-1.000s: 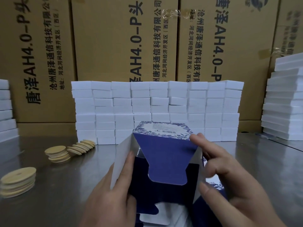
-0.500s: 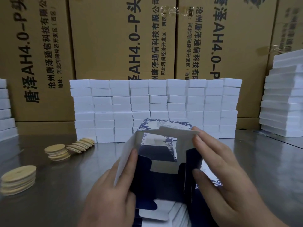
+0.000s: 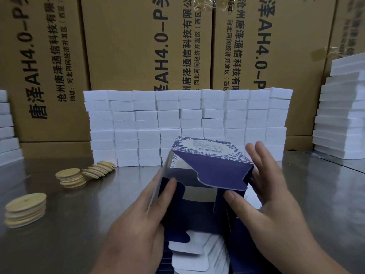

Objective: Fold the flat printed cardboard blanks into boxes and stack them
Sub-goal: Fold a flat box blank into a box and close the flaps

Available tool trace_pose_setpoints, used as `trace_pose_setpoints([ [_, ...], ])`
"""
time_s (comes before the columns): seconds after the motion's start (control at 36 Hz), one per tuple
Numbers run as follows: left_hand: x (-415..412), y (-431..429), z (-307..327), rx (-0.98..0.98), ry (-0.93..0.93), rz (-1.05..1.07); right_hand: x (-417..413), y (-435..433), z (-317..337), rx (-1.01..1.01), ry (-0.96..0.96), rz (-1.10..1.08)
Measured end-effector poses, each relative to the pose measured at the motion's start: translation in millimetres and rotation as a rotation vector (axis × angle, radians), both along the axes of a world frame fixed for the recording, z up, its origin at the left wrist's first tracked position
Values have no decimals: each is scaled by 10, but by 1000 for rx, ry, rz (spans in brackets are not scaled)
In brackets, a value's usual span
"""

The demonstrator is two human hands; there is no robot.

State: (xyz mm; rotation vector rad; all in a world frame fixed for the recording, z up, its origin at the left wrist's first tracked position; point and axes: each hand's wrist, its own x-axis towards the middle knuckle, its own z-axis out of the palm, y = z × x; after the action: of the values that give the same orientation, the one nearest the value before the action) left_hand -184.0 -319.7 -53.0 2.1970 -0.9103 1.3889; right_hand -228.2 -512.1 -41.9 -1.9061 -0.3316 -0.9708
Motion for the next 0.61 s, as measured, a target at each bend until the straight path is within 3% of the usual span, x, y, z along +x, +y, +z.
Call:
trace_pose_setpoints([
  [0.08,7,29,23,73,60,-1,-2,24,-2,10,5,21],
  [0.22,-9,54,-27,63,198,-182,3,28,-12,27,-31,28],
  [0.44,4,78,-87,-16,171,-501,-30,56,50,64,-100,-25],
  [0.61,-30,90,-81,50,143,-507,-54,45,60,156,-90,-72],
])
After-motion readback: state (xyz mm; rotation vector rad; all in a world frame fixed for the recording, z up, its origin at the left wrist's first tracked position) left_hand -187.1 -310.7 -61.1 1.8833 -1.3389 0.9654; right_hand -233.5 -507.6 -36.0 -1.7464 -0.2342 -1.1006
